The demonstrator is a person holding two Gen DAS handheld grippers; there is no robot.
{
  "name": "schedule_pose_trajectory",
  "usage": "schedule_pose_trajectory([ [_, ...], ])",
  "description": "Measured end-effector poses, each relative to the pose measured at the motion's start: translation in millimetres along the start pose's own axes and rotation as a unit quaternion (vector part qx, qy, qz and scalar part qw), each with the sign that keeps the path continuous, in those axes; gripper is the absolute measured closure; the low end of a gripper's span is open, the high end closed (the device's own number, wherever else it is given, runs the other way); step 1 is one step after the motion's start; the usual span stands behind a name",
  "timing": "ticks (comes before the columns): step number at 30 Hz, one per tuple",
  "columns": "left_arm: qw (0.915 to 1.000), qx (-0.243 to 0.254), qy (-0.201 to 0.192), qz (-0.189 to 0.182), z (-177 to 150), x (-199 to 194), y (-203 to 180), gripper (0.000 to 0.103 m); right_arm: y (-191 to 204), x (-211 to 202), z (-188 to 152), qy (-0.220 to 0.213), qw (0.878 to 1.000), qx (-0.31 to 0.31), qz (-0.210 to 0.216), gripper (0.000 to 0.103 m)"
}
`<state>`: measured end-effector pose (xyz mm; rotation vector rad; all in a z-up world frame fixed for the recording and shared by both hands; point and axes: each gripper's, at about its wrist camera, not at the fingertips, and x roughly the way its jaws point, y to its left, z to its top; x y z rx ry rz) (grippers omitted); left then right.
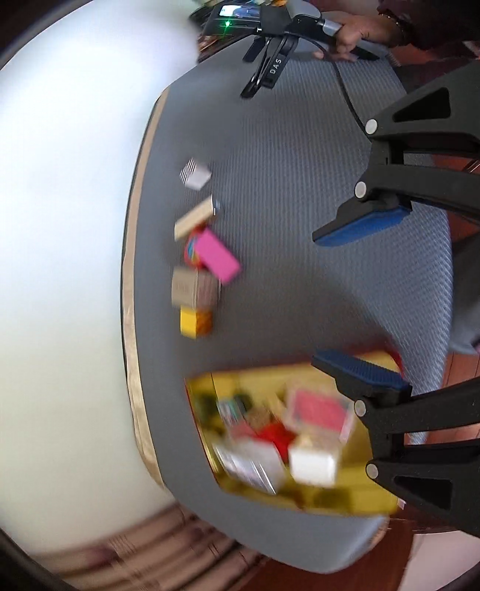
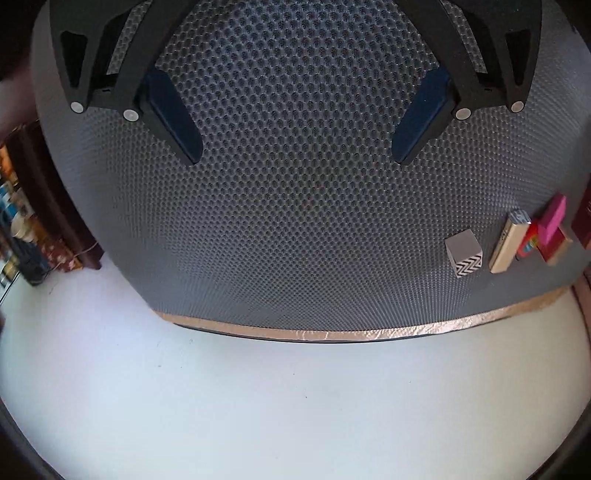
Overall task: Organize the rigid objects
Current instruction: 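Reach the left tool to the pink block and grasp it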
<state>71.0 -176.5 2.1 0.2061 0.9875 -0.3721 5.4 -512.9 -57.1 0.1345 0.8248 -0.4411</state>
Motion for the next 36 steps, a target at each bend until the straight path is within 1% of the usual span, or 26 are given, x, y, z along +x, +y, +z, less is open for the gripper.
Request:
schedule_pose_trajectory([
  [4,0.9995,0.022,0.013,-0.017,28,22,-16,0.043,-8,-1,2,-0.007,1.0,0.008,0.016,0.002],
  [6,0.9996,0.019,0.011,-0.015,41,29,-15,0.043,-10,-3,3,-0.008,1.0,0.008,0.024,0.001],
  [8,0.9999,0.006,0.009,-0.009,60,36,-7,0.043,-12,-2,3,-0.008,0.999,0.01,0.03,0.001],
  [9,0.9999,0.002,0.014,-0.007,66,39,-4,0.043,-8,-1,3,-0.008,0.999,0.011,0.033,0.001],
  [11,0.9991,0.006,0.037,-0.018,81,50,0,0.043,-4,-5,3,-0.009,0.999,0.012,0.039,0.001],
  [14,0.9968,0.023,0.066,-0.038,86,68,-5,0.043,-3,-6,2,-0.01,0.999,0.013,0.043,0.001],
  [16,0.9953,0.044,0.076,-0.04,83,81,-12,0.043,-4,-7,2,-0.01,0.999,0.014,0.044,0.001],
  [18,0.9935,0.073,0.08,-0.035,82,95,-21,0.043,-5,-7,3,-0.011,0.999,0.014,0.046,0.001],
  [21,0.9897,0.105,0.08,-0.057,86,103,-33,0.043,-6,-8,3,-0.013,0.999,0.013,0.049,0.001],
  [23,0.9849,0.14,0.077,-0.067,90,107,-44,0.043,-6,-9,3,-0.013,0.999,0.013,0.05,0.001],
  [26,0.9774,0.181,0.081,-0.072,96,114,-53,0.043,-6,-9,3,-0.013,0.998,0.013,0.052,0.001],
  [31,0.9676,0.214,0.106,-0.081,103,132,-55,0.043,-6,-10,2,-0.013,0.998,0.013,0.056,0.001],
  [34,0.966,0.228,0.106,-0.06,107,140,-56,0.043,-6,-10,1,-0.013,0.998,0.012,0.057,0.001],
  [36,0.9657,0.229,0.107,-0.061,111,142,-54,0.043,-5,-10,1,-0.013,0.998,0.012,0.058,0.001],
])
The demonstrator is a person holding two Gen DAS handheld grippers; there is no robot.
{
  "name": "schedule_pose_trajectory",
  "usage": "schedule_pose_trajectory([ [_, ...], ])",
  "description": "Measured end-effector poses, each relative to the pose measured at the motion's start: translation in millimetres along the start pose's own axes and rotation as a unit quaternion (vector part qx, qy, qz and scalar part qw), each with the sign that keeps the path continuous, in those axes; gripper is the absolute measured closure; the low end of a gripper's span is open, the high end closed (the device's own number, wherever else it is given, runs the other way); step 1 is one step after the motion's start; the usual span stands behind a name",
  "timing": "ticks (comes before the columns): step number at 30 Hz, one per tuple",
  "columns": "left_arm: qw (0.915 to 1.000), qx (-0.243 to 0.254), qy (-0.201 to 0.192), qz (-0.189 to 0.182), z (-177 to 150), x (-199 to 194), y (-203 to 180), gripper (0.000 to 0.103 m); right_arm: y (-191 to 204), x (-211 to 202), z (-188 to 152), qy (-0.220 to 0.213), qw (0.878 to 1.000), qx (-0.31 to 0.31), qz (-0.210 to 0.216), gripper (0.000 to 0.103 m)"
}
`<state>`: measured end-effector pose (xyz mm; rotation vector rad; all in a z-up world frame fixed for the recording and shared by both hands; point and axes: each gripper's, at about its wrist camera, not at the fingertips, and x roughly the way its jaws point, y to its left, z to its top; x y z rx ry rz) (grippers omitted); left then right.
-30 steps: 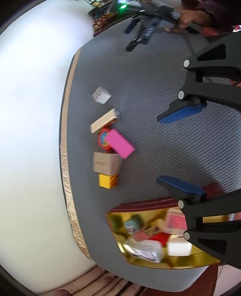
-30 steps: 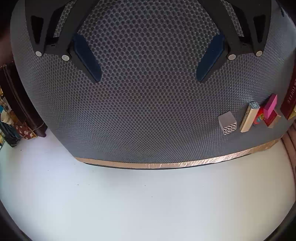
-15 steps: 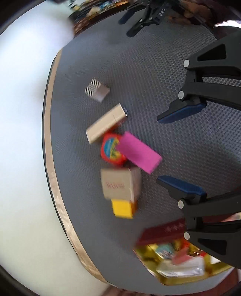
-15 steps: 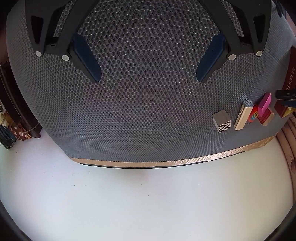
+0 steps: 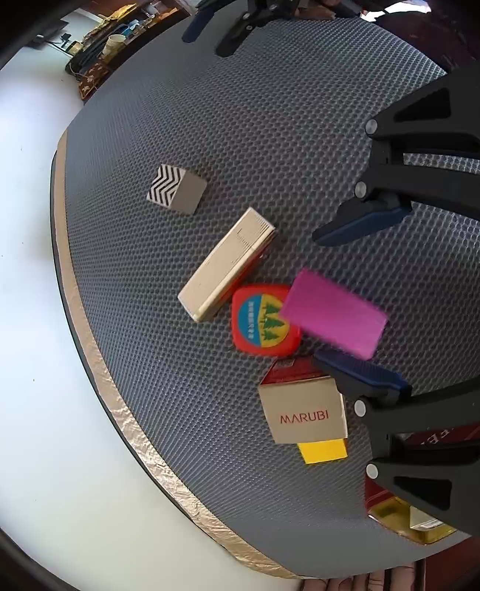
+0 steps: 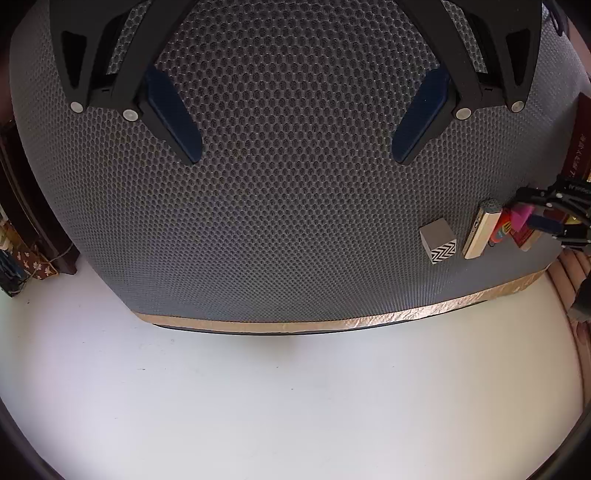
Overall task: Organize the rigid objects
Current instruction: 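Reach the left tool to the pink block and grasp it, then lower the pink block into the tin with the left tool while the right tool reaches the zigzag cube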
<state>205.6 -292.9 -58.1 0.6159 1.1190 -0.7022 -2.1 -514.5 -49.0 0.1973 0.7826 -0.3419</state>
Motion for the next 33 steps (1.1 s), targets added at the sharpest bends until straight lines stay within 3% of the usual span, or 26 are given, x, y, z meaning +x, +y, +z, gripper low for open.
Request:
schedule_pose_trajectory([
  [7,0.9992,0.014,0.032,-0.02,5,24,2,0.044,0,-1,-1,0.001,1.0,0.001,0.001,0.001],
  [10,0.9983,-0.015,0.03,-0.047,2,21,4,0.073,-1,-1,-1,0.002,1.0,0.003,0.003,0.001],
  [15,0.9975,-0.059,0.015,-0.035,-18,13,-4,0.073,-2,0,0,0.005,1.0,0.005,0.004,0.001],
  [26,0.9706,-0.211,-0.064,-0.096,-90,-55,-28,0.073,-1,3,2,0.013,1.0,0.004,0.0,0.001],
  [29,0.9629,-0.239,-0.081,-0.095,-111,-80,-22,0.073,1,5,2,0.014,1.0,0.003,-0.002,0.001],
  [33,0.9528,-0.279,-0.1,-0.065,-134,-111,11,0.073,3,6,2,0.015,1.0,0.002,-0.007,0.001],
])
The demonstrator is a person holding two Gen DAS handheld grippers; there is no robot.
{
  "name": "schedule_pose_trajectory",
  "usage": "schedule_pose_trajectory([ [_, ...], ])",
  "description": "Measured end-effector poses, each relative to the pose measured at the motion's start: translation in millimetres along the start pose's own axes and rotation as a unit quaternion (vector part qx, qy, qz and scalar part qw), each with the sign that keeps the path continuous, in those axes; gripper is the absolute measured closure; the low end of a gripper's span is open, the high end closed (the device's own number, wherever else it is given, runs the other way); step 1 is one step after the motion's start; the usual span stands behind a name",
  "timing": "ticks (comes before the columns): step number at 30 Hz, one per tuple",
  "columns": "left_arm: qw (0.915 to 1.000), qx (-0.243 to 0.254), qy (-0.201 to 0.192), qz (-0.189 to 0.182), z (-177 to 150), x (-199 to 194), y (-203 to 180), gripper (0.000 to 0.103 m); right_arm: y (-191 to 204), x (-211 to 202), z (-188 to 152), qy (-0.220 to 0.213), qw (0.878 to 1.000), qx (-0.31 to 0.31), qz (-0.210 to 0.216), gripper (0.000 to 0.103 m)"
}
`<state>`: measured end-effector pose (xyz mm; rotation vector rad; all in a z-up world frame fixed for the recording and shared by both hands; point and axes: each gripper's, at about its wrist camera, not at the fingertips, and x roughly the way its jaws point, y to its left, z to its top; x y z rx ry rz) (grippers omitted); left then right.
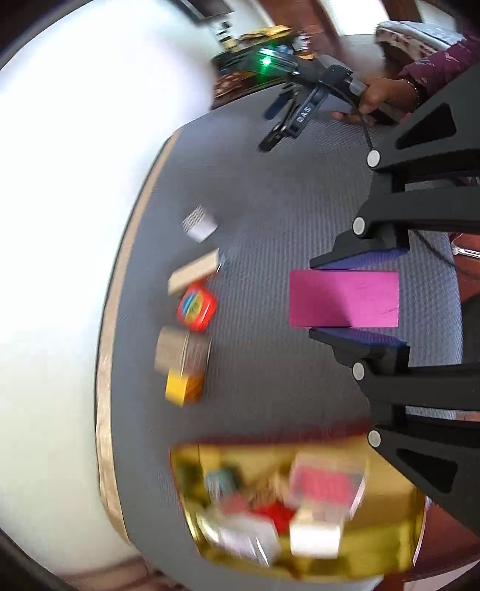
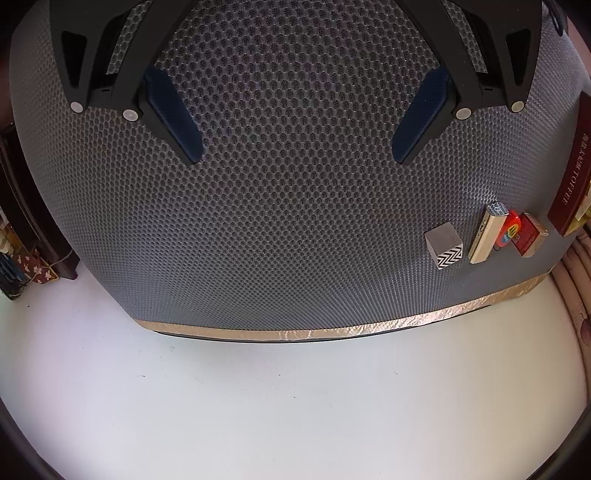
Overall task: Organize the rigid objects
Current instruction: 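Lower the pink block into the tin with the left tool while the right tool reaches the zigzag cube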
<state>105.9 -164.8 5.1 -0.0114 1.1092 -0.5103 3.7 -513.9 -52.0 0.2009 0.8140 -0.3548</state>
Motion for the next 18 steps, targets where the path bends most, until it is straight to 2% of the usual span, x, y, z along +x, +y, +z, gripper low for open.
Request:
schedule_pose_trajectory([
  [5,0.9964,-0.044,-0.031,0.065,10,-28,60,0.073,1,1,1,0.002,1.0,-0.001,-0.005,0.001],
  [10,0.9897,-0.063,-0.04,0.122,27,-22,106,0.073,5,2,0,0.005,1.0,-0.003,-0.011,0.001],
  [18,0.9894,-0.102,-0.033,0.097,57,13,129,0.073,8,8,1,0.013,1.0,-0.006,-0.019,0.001],
])
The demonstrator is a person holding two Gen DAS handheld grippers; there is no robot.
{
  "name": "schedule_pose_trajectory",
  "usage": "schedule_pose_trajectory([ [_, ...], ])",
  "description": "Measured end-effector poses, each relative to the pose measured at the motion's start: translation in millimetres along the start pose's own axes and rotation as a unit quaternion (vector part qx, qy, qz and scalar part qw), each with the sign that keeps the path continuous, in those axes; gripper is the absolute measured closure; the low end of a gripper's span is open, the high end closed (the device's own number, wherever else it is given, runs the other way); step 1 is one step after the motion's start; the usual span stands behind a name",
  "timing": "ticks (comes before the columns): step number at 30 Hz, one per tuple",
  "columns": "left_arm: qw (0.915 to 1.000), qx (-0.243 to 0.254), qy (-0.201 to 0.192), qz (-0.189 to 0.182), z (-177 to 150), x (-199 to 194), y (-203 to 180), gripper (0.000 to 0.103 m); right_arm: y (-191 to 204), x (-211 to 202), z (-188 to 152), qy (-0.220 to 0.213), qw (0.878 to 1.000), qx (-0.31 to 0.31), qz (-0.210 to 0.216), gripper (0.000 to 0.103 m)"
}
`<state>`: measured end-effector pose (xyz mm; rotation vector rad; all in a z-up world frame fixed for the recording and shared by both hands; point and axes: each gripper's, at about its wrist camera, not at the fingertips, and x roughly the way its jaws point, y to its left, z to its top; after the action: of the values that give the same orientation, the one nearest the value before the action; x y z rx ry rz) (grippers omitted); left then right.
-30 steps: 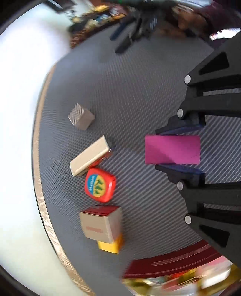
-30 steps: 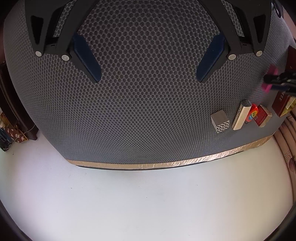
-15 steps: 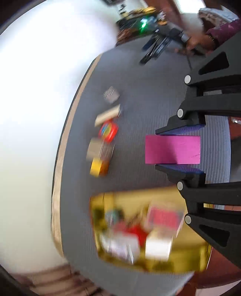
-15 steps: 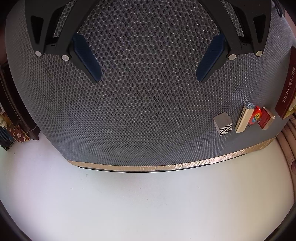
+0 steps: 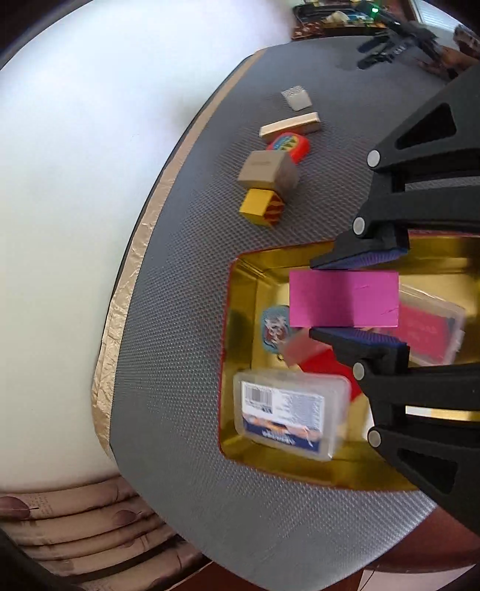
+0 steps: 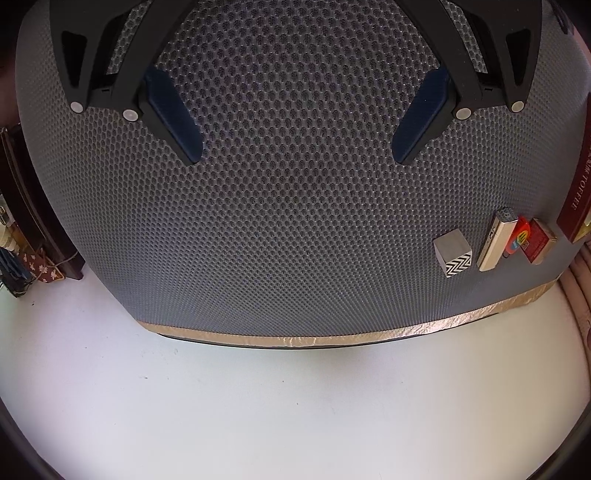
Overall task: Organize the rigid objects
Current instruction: 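Lower the pink block into the tin with the left tool while the right tool reaches the zigzag cube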
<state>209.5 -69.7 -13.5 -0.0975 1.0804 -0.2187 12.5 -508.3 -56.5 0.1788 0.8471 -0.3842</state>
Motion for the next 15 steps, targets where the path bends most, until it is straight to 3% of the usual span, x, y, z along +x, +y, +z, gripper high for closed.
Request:
schedule_pose_trajectory([
  [15,0.9995,-0.014,0.027,-0.002,16,40,-11,0.073,3,3,-1,0.003,1.0,-0.002,-0.004,0.001],
])
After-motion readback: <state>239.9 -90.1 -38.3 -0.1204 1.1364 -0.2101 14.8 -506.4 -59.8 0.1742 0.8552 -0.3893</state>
